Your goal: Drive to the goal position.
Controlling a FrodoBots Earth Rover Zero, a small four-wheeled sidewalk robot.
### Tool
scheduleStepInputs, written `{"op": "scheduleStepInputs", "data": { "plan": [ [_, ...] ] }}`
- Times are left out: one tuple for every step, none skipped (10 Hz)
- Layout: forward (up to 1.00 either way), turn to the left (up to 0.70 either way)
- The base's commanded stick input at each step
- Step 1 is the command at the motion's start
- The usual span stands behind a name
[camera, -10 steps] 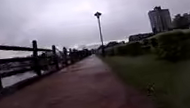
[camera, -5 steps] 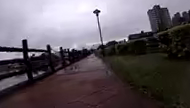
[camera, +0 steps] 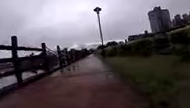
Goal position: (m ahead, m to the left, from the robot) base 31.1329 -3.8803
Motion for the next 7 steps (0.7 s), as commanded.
{"op": "scheduleStepInputs", "data": {
  "plan": [
    [1.0,0.0],
    [1.0,0.0],
    [1.0,0.0],
    [1.0,0.0],
    [1.0,0.0],
    [1.0,0.0],
    [1.0,0.0]
  ]
}}
